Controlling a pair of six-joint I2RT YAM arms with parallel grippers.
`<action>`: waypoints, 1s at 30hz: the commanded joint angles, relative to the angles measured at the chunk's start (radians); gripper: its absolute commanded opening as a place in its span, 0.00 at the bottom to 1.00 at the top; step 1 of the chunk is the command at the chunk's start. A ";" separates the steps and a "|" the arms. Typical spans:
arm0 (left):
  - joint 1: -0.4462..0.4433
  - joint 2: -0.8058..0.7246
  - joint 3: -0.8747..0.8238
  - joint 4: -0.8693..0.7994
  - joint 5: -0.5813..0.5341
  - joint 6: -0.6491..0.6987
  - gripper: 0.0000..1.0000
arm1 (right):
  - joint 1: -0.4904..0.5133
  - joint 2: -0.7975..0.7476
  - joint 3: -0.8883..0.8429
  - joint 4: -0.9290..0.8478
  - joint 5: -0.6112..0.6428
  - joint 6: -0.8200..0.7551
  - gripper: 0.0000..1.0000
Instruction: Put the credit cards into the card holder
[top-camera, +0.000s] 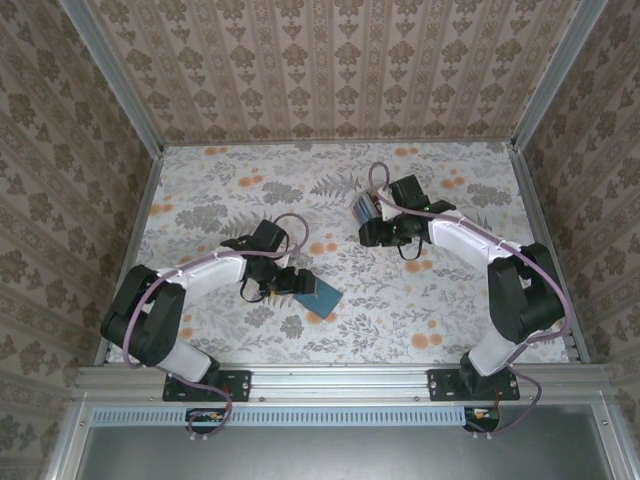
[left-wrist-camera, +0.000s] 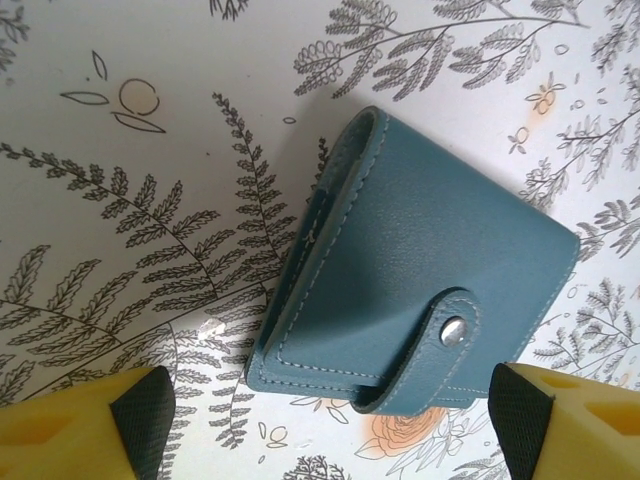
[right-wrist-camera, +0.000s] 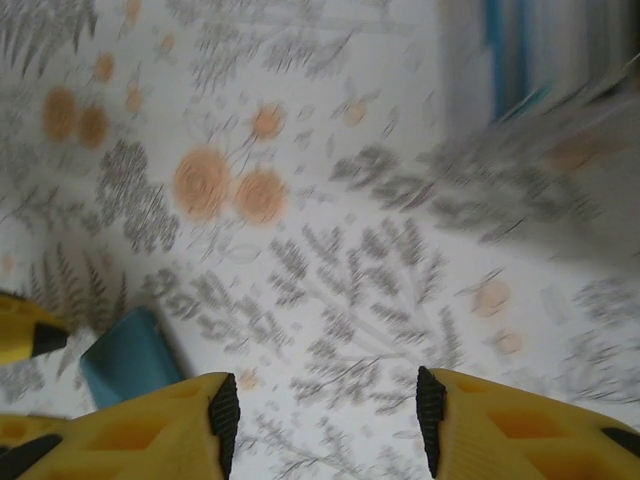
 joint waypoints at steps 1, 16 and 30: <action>0.000 0.051 0.055 -0.048 0.008 0.019 0.84 | 0.028 -0.027 -0.083 0.058 -0.152 0.120 0.48; -0.003 0.095 0.030 0.061 0.289 -0.051 0.59 | 0.178 -0.065 -0.368 0.283 -0.260 0.557 0.43; -0.003 0.117 -0.009 0.147 0.390 -0.084 0.55 | 0.177 0.045 -0.354 0.413 -0.315 0.583 0.34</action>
